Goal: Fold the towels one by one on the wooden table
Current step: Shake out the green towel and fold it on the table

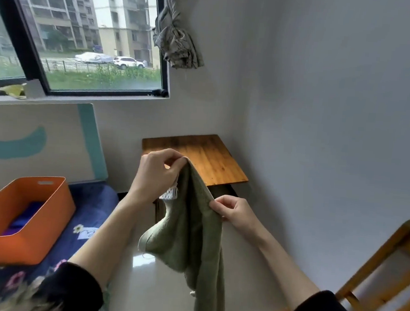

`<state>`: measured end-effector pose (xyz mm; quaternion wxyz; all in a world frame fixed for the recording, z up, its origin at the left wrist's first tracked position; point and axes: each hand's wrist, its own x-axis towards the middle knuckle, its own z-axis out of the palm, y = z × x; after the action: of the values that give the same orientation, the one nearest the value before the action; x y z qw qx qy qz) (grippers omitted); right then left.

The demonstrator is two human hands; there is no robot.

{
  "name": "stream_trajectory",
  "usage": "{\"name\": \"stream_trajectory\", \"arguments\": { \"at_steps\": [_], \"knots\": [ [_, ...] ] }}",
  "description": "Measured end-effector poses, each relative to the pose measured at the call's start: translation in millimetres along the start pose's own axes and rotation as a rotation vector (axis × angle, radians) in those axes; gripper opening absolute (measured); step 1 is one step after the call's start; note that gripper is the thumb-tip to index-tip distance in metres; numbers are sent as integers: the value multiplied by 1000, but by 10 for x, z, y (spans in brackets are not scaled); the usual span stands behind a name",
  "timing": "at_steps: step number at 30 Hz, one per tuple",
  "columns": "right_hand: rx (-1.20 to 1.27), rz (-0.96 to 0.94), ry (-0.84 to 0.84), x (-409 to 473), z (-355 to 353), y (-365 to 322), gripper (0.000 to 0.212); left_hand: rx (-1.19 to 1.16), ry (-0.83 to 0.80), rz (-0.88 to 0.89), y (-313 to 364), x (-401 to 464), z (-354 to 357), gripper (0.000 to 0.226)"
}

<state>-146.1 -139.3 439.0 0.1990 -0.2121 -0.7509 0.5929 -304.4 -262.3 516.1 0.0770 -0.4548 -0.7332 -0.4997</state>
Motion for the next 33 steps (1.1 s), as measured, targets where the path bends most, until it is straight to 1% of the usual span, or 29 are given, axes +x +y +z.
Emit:
{"name": "stream_trajectory", "arguments": {
  "at_steps": [3, 4, 6, 9, 12, 15, 17, 19, 22, 24, 26, 28, 30, 33],
  "knots": [
    [-88, 60, -57, 306, -40, 244, 16, -8, 141, -102, -307, 304, -202, 17],
    [-124, 80, -74, 407, -45, 311, 15, 27, 161, -130, -427, 371, -262, 16],
    [-187, 94, -87, 631, -34, 369, 17, 179, 153, -185, -702, 469, -334, 11],
    [-224, 42, -89, 1012, 57, 264, 17, 437, 57, -280, -1140, 534, -336, 15],
    [-206, -32, -94, 1419, 200, 85, 17, 511, -112, -373, -1550, 607, -279, 19],
    [-227, -93, -137, 1840, 369, -91, 15, 533, -257, -414, -1924, 752, -214, 25],
    [-253, -126, -158, 2117, 489, -194, 14, 455, -337, -411, -2134, 895, -182, 24],
    [-308, -144, -185, 2371, 614, -278, 13, 276, -433, -364, -2316, 1058, -145, 22],
    [-420, -157, -237, 2705, 785, -354, 12, 1, -599, -285, -2454, 1297, -50, 30],
    [-424, -176, -216, 2888, 869, -386, 13, -135, -672, -230, -2502, 1412, 44, 19],
    [-407, -195, -161, 3036, 900, -407, 13, -224, -675, -217, -2582, 1509, 125, 15],
    [-396, -195, -120, 3170, 875, -396, 14, -280, -640, -246, -2707, 1623, 167, 15],
    [-401, -178, -103, 3295, 809, -352, 15, -304, -556, -246, -2838, 1775, 165, 17],
    [-375, -120, -144, 3462, 709, -255, 22, -351, -433, -195, -2887, 2071, 112, 17]
  ]
}}
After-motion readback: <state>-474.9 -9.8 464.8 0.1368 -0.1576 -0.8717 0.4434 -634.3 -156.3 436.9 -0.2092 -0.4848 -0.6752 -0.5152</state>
